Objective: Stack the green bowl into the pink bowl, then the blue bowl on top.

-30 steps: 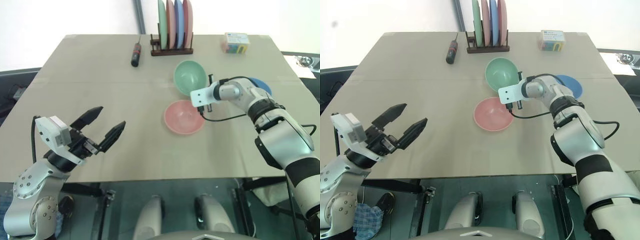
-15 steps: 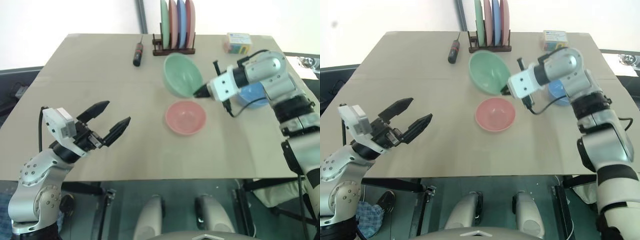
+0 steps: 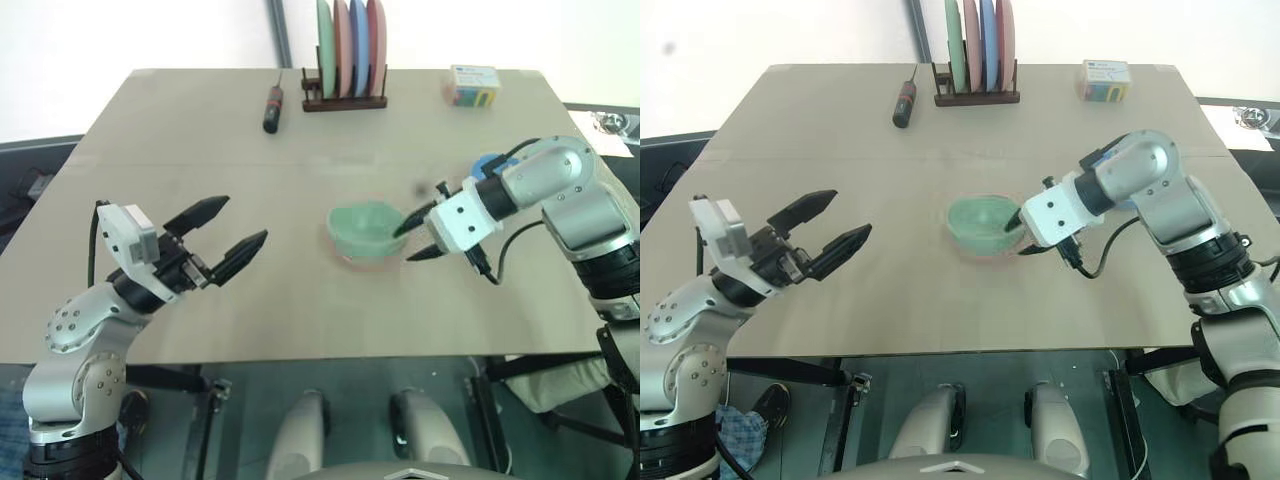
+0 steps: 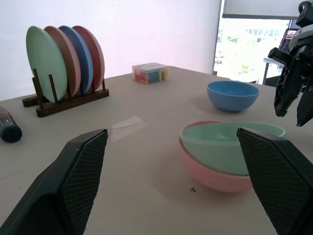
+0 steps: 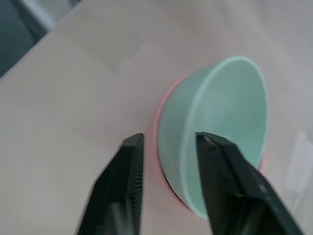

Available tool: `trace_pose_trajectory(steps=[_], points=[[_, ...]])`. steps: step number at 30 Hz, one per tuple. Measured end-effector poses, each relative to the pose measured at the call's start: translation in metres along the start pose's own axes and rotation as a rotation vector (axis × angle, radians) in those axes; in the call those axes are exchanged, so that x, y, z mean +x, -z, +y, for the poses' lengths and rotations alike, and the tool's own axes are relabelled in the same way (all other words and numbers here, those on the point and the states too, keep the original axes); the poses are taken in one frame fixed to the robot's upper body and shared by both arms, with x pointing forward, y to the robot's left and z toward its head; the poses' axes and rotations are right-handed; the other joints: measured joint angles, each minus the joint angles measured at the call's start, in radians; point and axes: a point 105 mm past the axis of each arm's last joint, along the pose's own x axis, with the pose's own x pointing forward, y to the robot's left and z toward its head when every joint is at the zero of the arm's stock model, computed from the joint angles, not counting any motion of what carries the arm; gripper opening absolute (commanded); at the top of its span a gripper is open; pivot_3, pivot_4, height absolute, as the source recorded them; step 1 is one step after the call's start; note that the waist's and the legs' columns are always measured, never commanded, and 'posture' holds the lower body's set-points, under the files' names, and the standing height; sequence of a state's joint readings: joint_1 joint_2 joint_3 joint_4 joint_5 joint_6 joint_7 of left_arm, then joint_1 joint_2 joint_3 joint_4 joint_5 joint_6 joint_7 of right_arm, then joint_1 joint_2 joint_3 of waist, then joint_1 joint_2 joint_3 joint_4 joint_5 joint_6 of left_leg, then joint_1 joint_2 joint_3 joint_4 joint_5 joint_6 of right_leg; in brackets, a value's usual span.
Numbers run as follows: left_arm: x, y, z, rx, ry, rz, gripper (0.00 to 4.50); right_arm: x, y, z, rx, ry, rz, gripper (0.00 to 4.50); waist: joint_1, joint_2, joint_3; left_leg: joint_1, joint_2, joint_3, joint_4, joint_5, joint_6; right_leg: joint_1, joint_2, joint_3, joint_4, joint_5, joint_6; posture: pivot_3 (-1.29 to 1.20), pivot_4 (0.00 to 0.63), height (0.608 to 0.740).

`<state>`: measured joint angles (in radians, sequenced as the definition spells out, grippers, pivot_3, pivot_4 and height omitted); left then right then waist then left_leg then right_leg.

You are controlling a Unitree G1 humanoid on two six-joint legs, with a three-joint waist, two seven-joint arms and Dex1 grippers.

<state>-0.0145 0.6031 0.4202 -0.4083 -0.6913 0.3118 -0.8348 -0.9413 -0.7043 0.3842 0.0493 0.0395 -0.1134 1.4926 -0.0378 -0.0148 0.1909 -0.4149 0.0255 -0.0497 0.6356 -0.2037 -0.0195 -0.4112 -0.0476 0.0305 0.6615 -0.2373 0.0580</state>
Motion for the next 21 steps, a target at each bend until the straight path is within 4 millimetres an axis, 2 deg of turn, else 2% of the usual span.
trace_pose_trajectory(steps=[2, 4, 6, 9, 12, 14, 17, 21], points=[[0.0, 0.0, 0.0, 0.0, 0.001, 0.0, 4.5, 0.0, 0.002, -0.004, 0.001, 0.031, 0.017, 2.41, 0.0, 0.0, 0.0, 0.0, 0.0, 0.0, 0.0, 0.0, 0.0, 0.0, 0.0, 0.0, 0.0, 0.0, 0.0, 0.0, 0.15, 0.74], [0.001, 0.0, -0.001, -0.002, 0.002, -0.001, 4.5, -0.006, 0.013, -0.011, 0.03, 0.095, 0.059, 2.41, 0.002, 0.0, 0.0, 0.0, 0.0, 0.0, 0.0, 0.0, 0.0, 0.0, 0.0, 0.0, 0.0, 0.0, 0.0, 0.0, 0.15, 0.74], [0.002, 0.001, -0.002, -0.011, 0.009, -0.006, 4.5, -0.023, 0.04, -0.021, 0.113, 0.214, 0.152, 2.41, 0.006, 0.0, 0.0, 0.0, -0.001, 0.0, 0.0, 0.0, 0.0, 0.0, 0.0, 0.0, 0.0, 0.0, 0.0, 0.0, 0.15, 0.74], [0.006, 0.002, -0.007, -0.039, 0.03, -0.027, 4.5, -0.053, 0.084, -0.027, 0.268, 0.384, 0.28, 2.41, 0.009, -0.001, 0.0, -0.001, -0.001, 0.0, 0.0, 0.0, 0.0, 0.0, -0.001, 0.0, 0.0, 0.0, -0.001, 0.0, 0.15, 0.74], [0.01, 0.0, -0.011, -0.041, 0.055, -0.041, 4.5, -0.072, 0.118, -0.02, 0.401, 0.499, 0.366, 2.41, 0.006, 0.0, 0.0, -0.001, -0.001, 0.0, -0.001, 0.0, 0.0, 0.0, -0.001, 0.0, -0.001, 0.0, -0.001, 0.0, 0.15, 0.74], [0.015, -0.001, -0.016, -0.049, 0.096, -0.055, 4.5, -0.085, 0.142, -0.014, 0.562, 0.607, 0.399, 2.41, 0.003, 0.0, 0.0, -0.001, -0.001, 0.001, -0.001, 0.0, 0.0, 0.0, -0.001, 0.001, 0.0, 0.0, 0.0, 0.0, 0.15, 0.74], [0.02, -0.003, -0.02, -0.051, 0.128, -0.07, 4.5, -0.097, 0.159, -0.01, 0.742, 0.737, 0.384, 2.41, -0.003, 0.0, 0.0, 0.0, -0.001, 0.001, -0.001, 0.0, 0.0, 0.0, -0.001, 0.002, 0.0, 0.0, 0.0, 0.0, 0.15, 0.74], [0.025, -0.005, -0.022, -0.049, 0.153, -0.081, 4.5, -0.097, 0.164, -0.015, 0.953, 0.87, 0.255, 2.41, -0.006, 0.0, 0.0, 0.0, -0.001, 0.002, -0.001, 0.0, 0.0, -0.001, 0.0, 0.003, 0.001, 0.0, 0.0, 0.0, 0.15, 0.74]])
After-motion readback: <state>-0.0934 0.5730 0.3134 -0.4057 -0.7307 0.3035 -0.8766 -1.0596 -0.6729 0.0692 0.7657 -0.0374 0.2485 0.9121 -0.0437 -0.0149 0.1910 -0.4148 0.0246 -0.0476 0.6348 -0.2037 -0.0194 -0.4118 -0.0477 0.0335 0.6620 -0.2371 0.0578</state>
